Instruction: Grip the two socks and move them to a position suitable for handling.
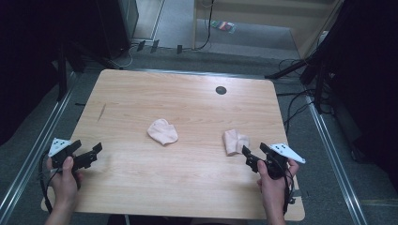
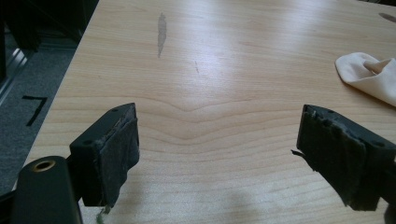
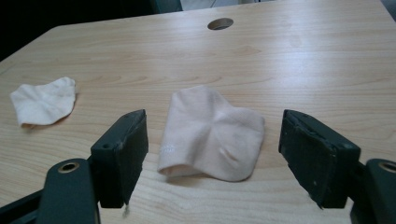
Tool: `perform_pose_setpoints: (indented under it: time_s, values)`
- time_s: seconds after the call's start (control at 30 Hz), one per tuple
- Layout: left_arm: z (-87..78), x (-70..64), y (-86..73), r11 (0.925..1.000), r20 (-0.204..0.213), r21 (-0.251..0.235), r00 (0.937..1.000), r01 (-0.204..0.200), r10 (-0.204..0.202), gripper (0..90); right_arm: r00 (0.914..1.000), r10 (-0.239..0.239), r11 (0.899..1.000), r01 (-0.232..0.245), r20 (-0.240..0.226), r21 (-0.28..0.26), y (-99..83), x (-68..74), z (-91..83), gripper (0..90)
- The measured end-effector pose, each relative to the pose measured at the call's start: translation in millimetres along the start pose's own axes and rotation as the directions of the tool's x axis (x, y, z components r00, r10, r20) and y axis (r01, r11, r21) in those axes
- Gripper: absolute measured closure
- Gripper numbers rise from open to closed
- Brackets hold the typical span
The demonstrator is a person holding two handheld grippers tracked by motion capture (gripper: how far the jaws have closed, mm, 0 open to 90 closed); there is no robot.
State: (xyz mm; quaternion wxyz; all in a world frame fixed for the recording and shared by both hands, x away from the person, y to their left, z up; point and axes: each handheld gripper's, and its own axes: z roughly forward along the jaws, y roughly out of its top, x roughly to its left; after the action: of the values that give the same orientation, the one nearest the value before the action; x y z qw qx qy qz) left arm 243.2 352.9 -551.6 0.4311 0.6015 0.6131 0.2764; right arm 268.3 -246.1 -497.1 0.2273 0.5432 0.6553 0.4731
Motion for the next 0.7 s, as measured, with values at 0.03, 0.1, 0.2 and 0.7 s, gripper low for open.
perform_pose_setpoints:
  time_s: [0.03, 0.1, 0.2, 0.7]
  values:
    - [-0.2, 0.0, 0.0, 1.0000, 0.000, 0.001, 1.0000, 0.000, 0.000, 13.6, 1.0000, -0.006, 1.000, 0.006, 0.000, 0.006, 2.0, 1.7, 2.3, 24.6]
    - [-0.2, 0.2, 0.0, 1.0000, 0.001, 0.001, 1.0000, 0.001, -0.001, 13.6, 0.9998, -0.015, 1.000, 0.015, -0.009, 0.020, 6.7, 4.8, 8.1, 24.5]
    - [-0.2, 0.3, -0.1, 1.0000, 0.001, -0.001, 1.0000, 0.003, -0.003, 13.7, 0.9998, -0.015, 0.999, 0.015, -0.012, 0.032, 13.0, 9.7, 17.3, 24.7]
    - [0.2, 1.0, 0.1, 1.0000, 0.004, 0.005, 1.0000, 0.007, -0.007, 13.7, 0.9996, -0.029, 0.987, 0.029, -0.004, 0.158, 3.4, 12.9, 67.9, 28.6]
